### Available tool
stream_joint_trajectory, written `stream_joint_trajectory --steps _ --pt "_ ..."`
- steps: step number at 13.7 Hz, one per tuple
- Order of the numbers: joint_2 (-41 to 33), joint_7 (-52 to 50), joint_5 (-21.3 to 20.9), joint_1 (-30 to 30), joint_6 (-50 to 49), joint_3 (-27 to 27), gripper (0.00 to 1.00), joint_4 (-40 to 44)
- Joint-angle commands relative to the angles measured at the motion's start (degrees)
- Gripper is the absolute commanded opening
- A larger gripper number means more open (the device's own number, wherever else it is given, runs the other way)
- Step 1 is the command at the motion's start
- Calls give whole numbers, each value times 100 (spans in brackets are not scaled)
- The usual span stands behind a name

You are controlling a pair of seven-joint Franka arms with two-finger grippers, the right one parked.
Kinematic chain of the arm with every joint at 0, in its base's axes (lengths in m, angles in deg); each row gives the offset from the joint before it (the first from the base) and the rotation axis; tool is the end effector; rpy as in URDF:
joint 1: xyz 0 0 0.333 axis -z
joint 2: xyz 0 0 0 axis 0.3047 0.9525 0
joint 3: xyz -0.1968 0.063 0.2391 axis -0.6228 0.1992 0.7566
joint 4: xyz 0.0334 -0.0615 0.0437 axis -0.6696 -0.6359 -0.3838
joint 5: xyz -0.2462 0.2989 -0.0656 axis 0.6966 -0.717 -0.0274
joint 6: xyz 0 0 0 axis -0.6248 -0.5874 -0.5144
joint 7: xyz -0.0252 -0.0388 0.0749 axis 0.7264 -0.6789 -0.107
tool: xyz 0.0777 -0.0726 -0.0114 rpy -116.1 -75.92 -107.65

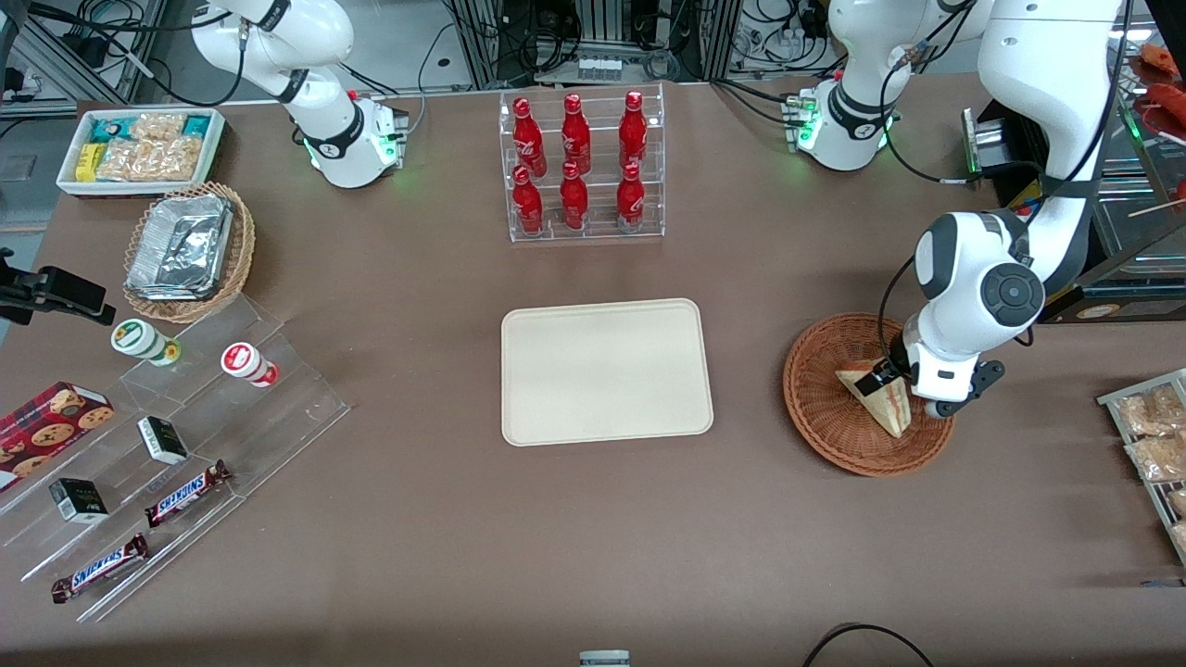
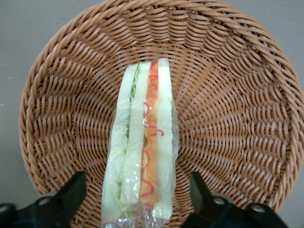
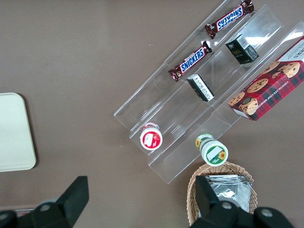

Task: Place sandwich from basket to tray
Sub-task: 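Lower the left gripper and close it on the wrapped sandwich, then lift the sandwich and carry it with the left gripper to the beige tray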

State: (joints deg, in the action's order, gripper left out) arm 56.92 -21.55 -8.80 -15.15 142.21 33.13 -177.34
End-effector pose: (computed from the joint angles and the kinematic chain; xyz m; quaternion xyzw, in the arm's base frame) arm 0.5559 -0.0522 0.2605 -0.9549 -0.2956 0.0276 0.0067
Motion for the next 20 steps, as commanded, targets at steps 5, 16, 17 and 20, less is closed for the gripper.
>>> stream_joint_trajectory --steps 5,16,17,20 --pt "18 -288 -21 14 69 17 0 132" --pt "359 -200 -56 1005 -1971 -176 0 2127" --pt "483 -200 -56 1233 -1971 -176 0 2258" --pt "992 -322 -3 1936 -2050 -176 0 2934"
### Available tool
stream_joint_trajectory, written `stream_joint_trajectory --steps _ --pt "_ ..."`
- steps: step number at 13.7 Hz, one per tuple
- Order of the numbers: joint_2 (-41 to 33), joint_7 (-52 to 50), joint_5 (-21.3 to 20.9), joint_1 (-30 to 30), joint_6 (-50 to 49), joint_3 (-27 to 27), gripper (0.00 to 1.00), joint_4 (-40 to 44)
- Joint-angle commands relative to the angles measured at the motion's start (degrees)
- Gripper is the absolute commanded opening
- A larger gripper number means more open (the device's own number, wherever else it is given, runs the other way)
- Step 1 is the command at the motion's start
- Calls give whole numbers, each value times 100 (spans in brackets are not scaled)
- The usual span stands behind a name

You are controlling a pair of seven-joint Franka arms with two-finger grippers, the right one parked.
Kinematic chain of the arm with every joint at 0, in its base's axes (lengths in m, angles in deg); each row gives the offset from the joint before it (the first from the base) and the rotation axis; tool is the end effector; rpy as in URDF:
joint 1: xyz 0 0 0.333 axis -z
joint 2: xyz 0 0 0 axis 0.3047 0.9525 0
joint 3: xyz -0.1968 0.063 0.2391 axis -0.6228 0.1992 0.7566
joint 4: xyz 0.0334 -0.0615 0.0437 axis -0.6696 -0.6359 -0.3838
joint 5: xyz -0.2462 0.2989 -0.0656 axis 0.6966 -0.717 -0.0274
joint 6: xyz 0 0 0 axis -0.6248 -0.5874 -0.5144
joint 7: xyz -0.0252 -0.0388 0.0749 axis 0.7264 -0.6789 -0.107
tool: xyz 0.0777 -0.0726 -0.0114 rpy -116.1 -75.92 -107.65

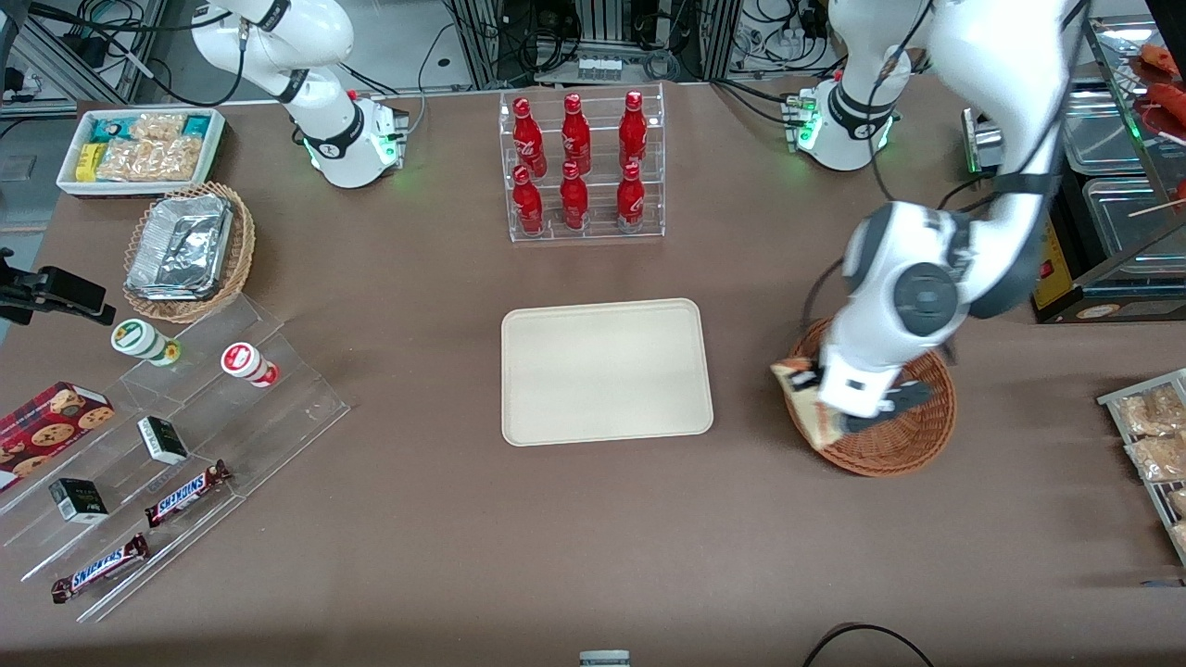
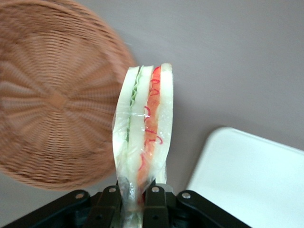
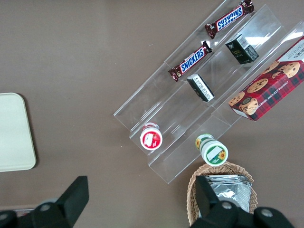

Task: Place sandwich from basket to tray
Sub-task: 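Lift the sandwich and carry it with the left gripper to the beige tray, then lower the sandwich onto the tray and open the left gripper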

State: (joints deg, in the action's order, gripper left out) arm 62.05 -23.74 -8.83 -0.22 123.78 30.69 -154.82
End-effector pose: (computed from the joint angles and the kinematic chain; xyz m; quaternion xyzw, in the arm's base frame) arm 0.5909 -0.2426 0.3472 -0.9848 -0.1692 0.0380 0.0084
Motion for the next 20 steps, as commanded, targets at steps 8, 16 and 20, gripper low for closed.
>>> stream_joint_trajectory --steps 8,16,20 --pt "1912 -1457 -18 1867 -286 77 0 2256" --pt "2326 -1905 -18 2264 -278 77 0 2539" --pt "2458 -2029 0 2317 -260 77 0 2592"
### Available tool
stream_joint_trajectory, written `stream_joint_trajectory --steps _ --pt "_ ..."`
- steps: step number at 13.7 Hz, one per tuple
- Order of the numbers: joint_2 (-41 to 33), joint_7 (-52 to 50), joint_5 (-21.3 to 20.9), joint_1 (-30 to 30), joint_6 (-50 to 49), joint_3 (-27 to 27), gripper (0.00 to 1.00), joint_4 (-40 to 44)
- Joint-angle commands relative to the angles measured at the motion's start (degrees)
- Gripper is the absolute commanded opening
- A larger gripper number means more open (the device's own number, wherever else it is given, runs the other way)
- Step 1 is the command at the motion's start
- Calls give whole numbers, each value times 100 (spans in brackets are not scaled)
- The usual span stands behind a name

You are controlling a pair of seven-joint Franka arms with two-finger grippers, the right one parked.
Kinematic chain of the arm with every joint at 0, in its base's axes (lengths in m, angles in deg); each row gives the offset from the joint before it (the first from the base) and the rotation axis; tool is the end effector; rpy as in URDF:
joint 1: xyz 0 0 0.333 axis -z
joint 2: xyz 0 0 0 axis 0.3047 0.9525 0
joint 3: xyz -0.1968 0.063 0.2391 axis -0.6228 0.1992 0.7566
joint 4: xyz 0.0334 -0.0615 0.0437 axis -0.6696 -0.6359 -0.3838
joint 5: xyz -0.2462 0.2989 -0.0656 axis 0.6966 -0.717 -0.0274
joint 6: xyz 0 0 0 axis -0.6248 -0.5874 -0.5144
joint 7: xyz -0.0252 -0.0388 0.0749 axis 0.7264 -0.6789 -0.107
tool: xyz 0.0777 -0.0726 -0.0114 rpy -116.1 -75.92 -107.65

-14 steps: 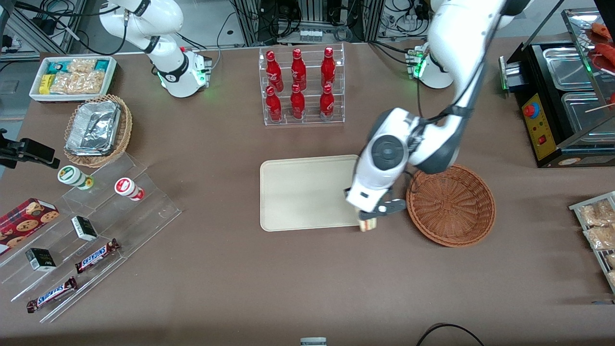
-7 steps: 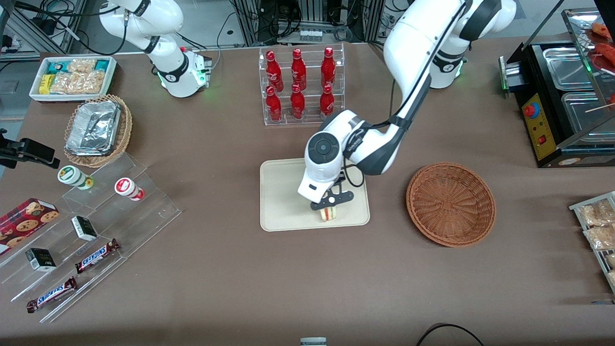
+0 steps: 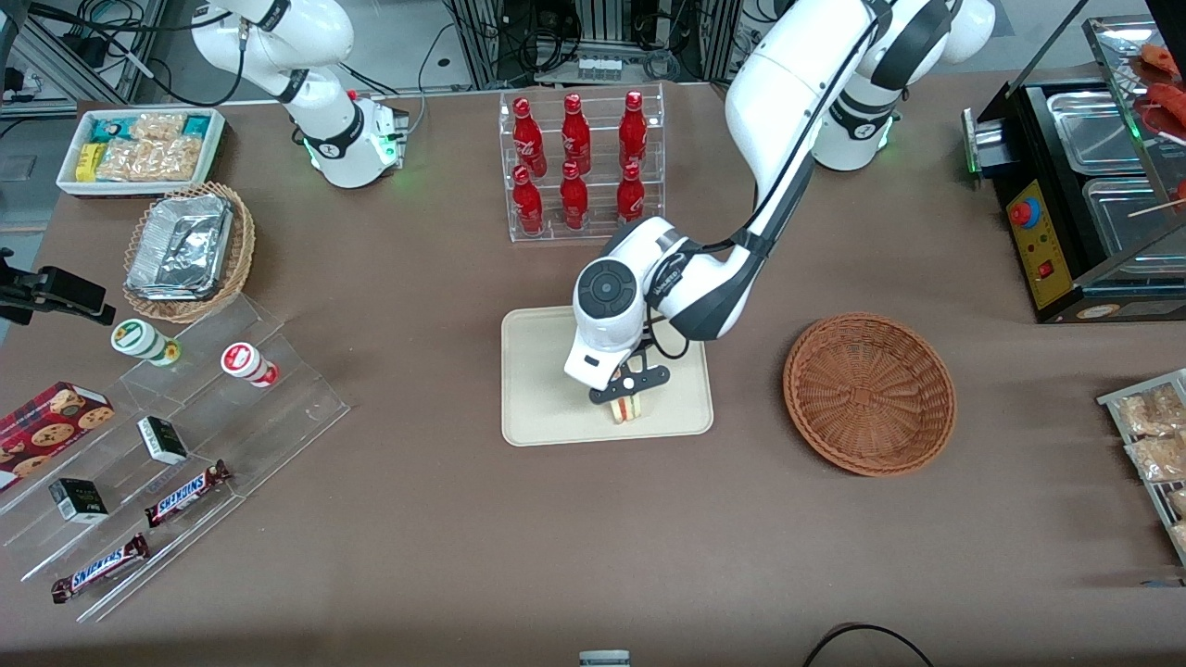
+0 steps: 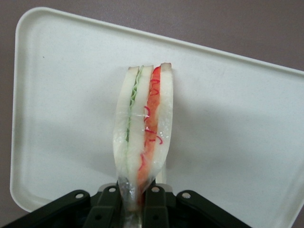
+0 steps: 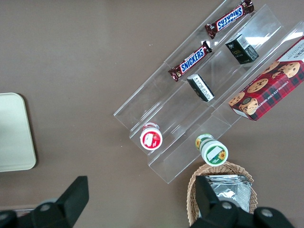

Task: Place sandwich from basket to tray
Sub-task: 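Lower the sandwich onto the tray and open the left gripper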

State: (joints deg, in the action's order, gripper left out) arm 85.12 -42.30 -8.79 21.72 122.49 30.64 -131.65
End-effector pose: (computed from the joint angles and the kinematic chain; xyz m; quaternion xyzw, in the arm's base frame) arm 0.5249 -0.5005 0.2509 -0.9874 -0.1487 0.0516 0.0187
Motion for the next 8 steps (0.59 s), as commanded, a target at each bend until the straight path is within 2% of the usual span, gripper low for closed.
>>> stream_joint_trajectory --steps 1,2,3,4,8 --pt "151 -173 -4 123 -122 81 0 275" --pt "151 -173 -4 123 -122 81 9 275" --pt "151 -164 -22 123 -122 81 74 266" --pt "143 -164 -48 132 -131 81 100 266" --pt "-121 -120 -39 123 -498 108 100 519"
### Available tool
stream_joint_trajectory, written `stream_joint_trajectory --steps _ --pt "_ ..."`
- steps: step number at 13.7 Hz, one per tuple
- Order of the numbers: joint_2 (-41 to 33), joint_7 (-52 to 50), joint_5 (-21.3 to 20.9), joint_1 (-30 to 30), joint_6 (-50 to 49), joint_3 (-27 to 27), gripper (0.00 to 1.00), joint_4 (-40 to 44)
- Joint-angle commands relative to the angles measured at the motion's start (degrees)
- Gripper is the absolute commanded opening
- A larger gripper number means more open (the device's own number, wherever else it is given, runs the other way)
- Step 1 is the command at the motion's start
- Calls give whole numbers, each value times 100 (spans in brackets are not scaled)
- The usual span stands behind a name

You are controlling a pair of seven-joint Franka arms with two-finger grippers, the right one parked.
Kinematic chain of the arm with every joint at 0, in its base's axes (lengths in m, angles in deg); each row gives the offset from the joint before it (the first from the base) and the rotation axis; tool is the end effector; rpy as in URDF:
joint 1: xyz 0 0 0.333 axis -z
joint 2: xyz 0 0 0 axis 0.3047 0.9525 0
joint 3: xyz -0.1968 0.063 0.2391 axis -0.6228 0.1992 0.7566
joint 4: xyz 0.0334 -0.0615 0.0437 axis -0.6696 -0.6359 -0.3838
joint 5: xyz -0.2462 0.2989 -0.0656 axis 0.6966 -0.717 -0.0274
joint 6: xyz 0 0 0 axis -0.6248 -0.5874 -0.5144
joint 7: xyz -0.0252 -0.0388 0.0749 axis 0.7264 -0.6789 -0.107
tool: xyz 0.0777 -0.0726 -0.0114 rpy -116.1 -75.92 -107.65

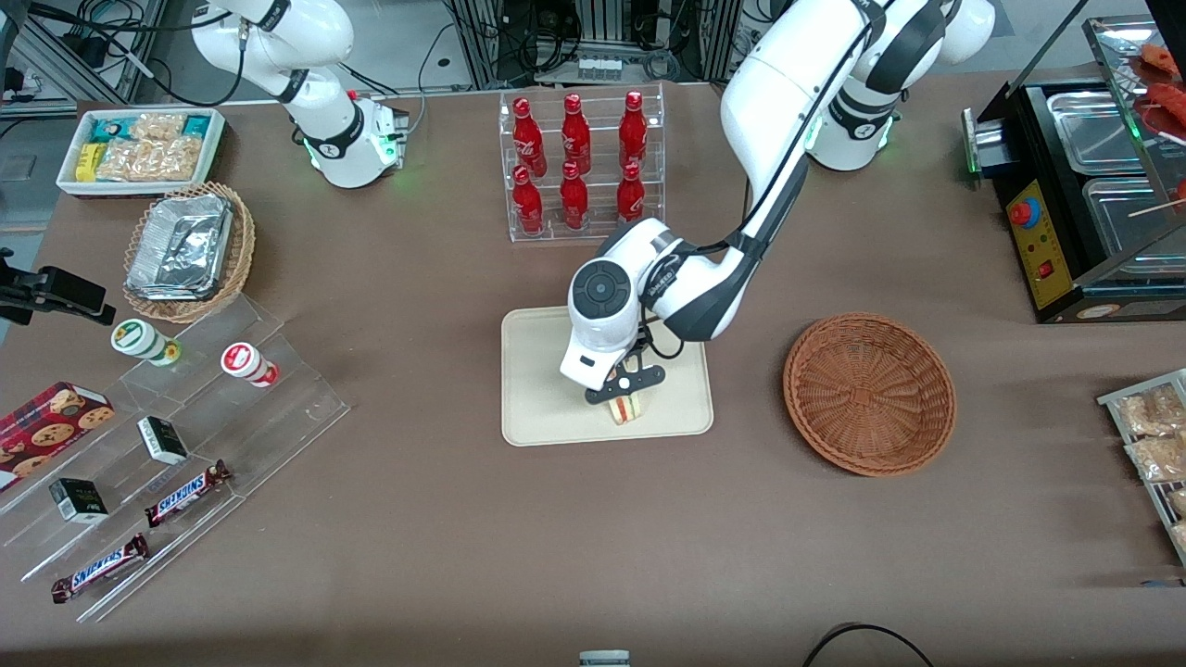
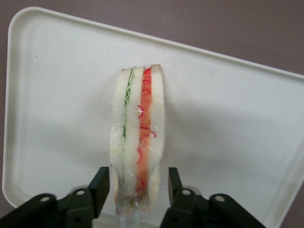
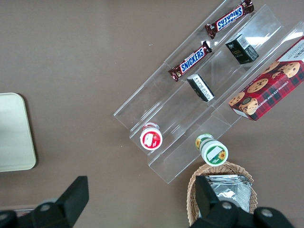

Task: Place sandwich from basket to tray
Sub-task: 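Lower the sandwich onto the tray and open the left gripper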

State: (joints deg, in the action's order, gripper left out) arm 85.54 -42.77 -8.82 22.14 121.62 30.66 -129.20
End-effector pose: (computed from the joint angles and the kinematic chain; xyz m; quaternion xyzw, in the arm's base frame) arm 0.5281 -0.5089 0.2636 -0.9876 -0.1499 0.0452 0.0112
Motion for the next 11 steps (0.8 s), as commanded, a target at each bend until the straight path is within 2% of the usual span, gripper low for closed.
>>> stream_joint_trajectory --steps 1,5,9,11 --pt "-207 -55 -36 64 -613 115 100 468" --pt "-347 364 -10 -260 -1519 115 100 1181" --pt "-918 1735 -71 -866 -2073 124 100 936" --pt "-1417 2131 -150 -1217 -2179 141 100 316"
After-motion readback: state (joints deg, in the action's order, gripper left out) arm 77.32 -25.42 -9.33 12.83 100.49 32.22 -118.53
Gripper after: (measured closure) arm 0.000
